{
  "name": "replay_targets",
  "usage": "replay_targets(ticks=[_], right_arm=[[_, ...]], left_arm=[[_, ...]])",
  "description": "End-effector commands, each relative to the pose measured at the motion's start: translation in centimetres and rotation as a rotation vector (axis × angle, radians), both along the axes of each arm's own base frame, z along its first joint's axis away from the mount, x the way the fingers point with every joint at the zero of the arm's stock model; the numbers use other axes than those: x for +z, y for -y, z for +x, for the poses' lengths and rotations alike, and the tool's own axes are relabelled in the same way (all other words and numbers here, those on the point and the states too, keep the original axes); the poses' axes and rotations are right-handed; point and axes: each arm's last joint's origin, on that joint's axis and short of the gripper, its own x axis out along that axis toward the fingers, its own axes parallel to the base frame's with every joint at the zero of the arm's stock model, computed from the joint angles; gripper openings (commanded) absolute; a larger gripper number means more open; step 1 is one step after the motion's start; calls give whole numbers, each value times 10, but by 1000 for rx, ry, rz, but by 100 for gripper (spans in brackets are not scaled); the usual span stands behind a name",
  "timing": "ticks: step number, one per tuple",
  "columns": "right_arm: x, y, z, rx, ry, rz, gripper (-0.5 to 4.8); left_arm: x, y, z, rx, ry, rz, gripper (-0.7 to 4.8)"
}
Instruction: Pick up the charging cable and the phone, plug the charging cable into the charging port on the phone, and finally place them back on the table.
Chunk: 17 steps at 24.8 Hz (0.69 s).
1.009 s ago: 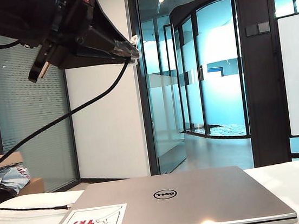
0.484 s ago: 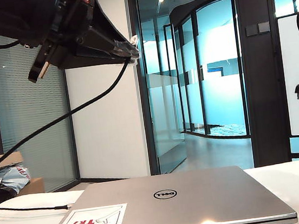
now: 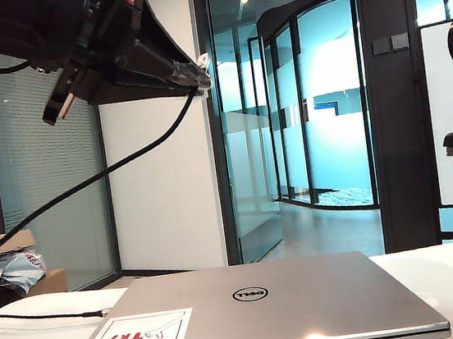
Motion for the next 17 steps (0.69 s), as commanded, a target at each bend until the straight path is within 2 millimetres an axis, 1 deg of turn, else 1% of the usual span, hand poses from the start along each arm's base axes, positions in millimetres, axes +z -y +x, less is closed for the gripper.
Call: replay_targets(ticks=[1,4,13,14,15,17], right_arm=[[-1,-1,1,10,-6,24,78],[-5,-2,2,26,-25,19,121],[-26,-3,7,31,-117,2,117],[-27,-3,7,31,-123,1,66],[-27,-3,7,31,-121,1,0],[-25,-3,9,27,-114,2,-6]], left_arm=[[4,0,0,-4,16,-16,-8],[4,0,0,-4,16,-16,-8],[4,0,0,-4,16,-16,-8],[4,0,0,-4,15,-15,-8],[3,0,0,-4,12,-13,-8],[0,-1,-1,-4,-11,11,-8]])
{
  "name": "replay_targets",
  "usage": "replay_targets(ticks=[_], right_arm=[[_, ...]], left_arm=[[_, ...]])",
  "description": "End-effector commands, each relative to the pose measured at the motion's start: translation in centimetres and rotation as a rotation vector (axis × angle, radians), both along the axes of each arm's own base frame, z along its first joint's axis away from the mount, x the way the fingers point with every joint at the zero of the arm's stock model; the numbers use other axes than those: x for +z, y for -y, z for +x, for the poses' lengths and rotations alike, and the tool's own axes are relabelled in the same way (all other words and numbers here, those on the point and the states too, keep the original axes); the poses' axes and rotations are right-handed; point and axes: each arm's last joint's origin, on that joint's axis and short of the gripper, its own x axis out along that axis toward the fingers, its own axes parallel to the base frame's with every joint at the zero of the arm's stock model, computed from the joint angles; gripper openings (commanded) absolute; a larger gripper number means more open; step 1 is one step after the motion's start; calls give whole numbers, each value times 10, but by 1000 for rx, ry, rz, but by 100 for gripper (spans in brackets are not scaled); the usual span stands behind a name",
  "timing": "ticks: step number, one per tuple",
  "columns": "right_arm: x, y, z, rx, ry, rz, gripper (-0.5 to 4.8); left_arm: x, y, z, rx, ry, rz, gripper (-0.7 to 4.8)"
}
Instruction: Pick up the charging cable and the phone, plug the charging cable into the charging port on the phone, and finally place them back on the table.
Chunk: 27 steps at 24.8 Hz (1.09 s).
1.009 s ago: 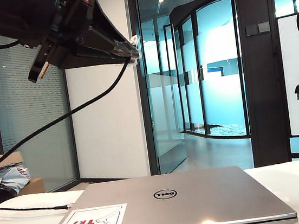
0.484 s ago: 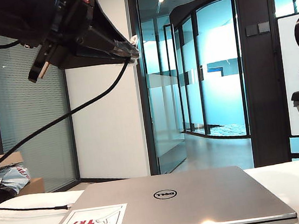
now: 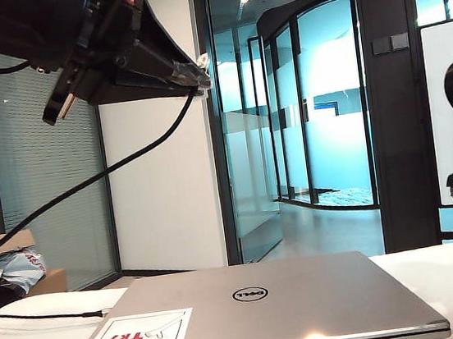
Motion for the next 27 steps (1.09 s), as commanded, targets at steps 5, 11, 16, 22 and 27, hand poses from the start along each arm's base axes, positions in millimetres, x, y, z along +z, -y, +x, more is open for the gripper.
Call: replay_targets(ticks=[5,11,16,22,27], right_arm=[[20,-7,14,-7,88,147,-6],[38,-15,23,-24,226,431,-6],[49,-23,39,-42,371,660,-6],[47,-27,47,-100,449,869,-5],[44,-28,47,-119,504,998,-5]], left_arm=[[-18,-5,-5,-4,-89,90,-8],[-29,-8,-9,-6,-113,114,-8],[-34,-9,-12,-12,-128,124,-8],[-40,6,-25,-96,-145,146,-8],[-50,19,-35,-121,-240,140,-8]])
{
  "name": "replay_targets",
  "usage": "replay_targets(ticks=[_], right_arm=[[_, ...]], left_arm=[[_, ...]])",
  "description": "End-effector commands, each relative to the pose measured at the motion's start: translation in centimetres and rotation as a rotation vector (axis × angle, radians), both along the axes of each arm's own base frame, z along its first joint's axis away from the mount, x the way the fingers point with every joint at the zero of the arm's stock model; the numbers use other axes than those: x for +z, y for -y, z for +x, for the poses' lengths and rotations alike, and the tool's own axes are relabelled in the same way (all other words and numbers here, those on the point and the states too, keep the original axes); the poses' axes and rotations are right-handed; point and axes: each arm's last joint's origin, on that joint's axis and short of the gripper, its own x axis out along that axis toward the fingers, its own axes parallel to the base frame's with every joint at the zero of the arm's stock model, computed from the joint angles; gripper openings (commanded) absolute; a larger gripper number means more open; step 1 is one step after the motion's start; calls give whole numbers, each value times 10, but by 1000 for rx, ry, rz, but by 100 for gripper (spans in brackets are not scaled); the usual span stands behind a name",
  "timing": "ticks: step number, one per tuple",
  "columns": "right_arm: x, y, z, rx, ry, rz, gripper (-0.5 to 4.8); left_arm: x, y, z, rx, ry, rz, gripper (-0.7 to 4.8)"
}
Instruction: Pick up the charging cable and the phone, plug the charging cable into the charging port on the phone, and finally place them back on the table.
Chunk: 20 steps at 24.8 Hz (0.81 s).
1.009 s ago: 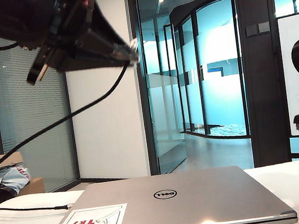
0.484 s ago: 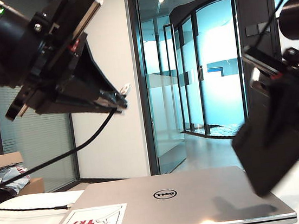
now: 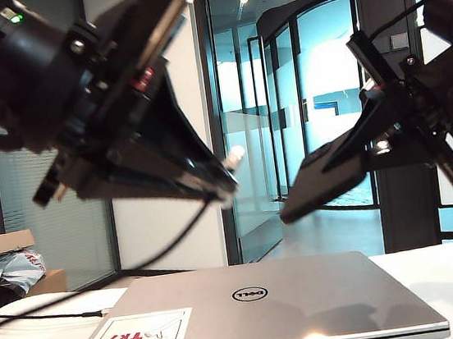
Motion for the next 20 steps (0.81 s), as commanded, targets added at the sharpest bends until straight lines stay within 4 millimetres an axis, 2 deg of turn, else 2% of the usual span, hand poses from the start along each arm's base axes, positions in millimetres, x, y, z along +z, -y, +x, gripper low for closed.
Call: replay_targets(ticks=[1,10,16,20], right_arm=[[9,-3,4,14,104,125,-5],[15,-4,5,27,137,280,-4],[7,-6,10,17,-4,348,-5],[5,-6,10,19,-8,342,-5]], left_arm=[[-3,9,-5,2,-56,-40,-8],[-3,21,-4,74,-169,-187,-8],[-1,23,-3,113,-219,-246,-8],[-6,24,-3,113,-225,-219,-8]])
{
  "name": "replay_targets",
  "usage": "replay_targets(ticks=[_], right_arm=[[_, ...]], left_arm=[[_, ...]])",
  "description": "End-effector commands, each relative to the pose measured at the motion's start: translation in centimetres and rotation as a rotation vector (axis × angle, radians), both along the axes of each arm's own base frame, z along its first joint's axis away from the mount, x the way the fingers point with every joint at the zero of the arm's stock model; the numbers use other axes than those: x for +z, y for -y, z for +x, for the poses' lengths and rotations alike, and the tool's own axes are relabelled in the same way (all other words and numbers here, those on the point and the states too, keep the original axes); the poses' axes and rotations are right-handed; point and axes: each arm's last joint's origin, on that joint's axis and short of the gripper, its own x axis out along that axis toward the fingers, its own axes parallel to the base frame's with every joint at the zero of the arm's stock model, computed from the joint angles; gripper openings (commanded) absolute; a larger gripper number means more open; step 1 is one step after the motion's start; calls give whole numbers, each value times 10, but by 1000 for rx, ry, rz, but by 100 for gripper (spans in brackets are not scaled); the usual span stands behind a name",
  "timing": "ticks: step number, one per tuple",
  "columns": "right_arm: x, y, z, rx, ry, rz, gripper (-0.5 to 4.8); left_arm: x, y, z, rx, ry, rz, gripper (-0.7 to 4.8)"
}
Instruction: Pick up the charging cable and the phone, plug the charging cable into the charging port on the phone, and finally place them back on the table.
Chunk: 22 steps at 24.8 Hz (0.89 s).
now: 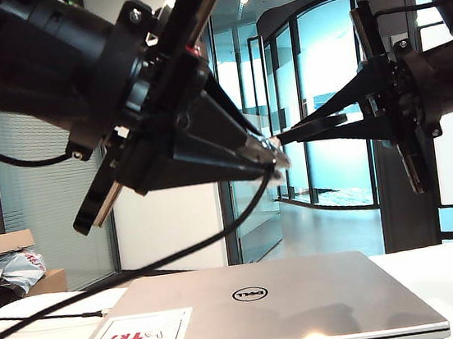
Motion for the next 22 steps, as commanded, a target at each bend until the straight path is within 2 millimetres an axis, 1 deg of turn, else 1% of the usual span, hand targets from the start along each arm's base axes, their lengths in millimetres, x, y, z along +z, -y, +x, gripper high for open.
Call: replay_targets(ticks=[1,6,9,14,22], right_arm=[[7,-1,1,22,61,12,-5],[4,-7,-2,51,106,-22,-5],[-6,-13,-9,108,98,-82,-5],[-14,-11,-13,111,92,-146,-5],[-14,-13,-14,125,77,-135,-5]], left_arm=[[-4,2,1,-8,-1,18,-8],[-15,4,2,-12,-22,66,-8],[-21,3,4,-6,-40,92,-8],[-22,3,3,-7,-45,100,-8],[-21,3,3,-7,-44,98,-8]])
